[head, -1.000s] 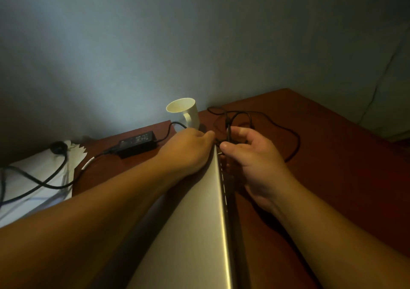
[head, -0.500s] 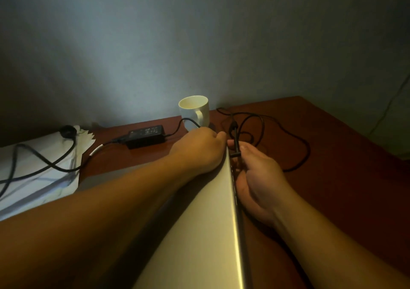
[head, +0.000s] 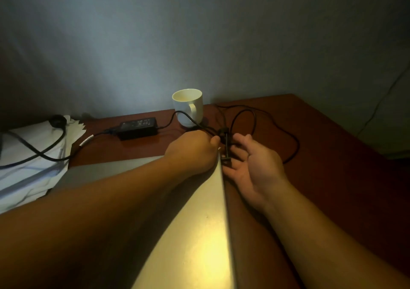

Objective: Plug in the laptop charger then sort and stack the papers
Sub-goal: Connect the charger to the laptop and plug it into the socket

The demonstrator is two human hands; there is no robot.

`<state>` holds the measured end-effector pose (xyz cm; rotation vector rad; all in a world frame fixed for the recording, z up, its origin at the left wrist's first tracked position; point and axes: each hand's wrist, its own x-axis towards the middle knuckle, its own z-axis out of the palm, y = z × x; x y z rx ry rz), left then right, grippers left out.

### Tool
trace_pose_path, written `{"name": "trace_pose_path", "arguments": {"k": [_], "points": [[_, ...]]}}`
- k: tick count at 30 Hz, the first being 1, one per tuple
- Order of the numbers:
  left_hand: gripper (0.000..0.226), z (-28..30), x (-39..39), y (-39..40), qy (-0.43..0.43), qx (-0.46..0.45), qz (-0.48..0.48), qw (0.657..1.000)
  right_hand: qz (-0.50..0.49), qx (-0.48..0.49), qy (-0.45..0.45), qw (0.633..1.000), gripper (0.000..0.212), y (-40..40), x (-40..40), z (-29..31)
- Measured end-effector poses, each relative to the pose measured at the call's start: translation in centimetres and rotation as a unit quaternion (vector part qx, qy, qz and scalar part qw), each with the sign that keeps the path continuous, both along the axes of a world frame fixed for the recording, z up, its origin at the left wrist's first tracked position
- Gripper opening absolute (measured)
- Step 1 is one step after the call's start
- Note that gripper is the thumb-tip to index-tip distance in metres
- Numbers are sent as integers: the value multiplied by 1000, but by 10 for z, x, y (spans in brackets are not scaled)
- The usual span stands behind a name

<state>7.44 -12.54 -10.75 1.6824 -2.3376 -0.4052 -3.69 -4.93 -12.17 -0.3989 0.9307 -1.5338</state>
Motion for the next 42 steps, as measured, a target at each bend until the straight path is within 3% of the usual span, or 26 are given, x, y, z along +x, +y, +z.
{"name": "trace_pose_path", "arguments": {"k": [6,11,18,20,24,29,32,35,39,42], "points": [[51,-15,2,-5,-12,-17,26,999,-94,-52,198,974,39,-3,-5,-6],[49,-19,4,-2,10,-64,21,998,-100,-58,231,966,41,-4,-5,-6],[22,-11,23,12,102,-106,-19,989,-78,-88,349,930,30,2,-3,-5],[28,-8,34,13,123,-104,-16,987,-69,-105,395,910,33,6,1,-2],[57,-1,52,16,142,-109,-14,984,-107,-127,461,872,60,12,4,2],[72,13,64,10,118,-111,-16,987,-107,-74,620,774,77,11,5,3],[63,16,60,-3,83,-104,-52,990,-98,4,683,724,82,-6,-6,-1],[46,12,52,-13,0,-96,-103,990,-25,93,735,671,87,-26,-18,4],[30,1,48,-21,-59,-141,-103,983,23,145,786,600,73,-42,-19,8],[30,-5,48,-27,-81,-81,-119,986,29,183,802,568,39,-53,-21,5]]}}
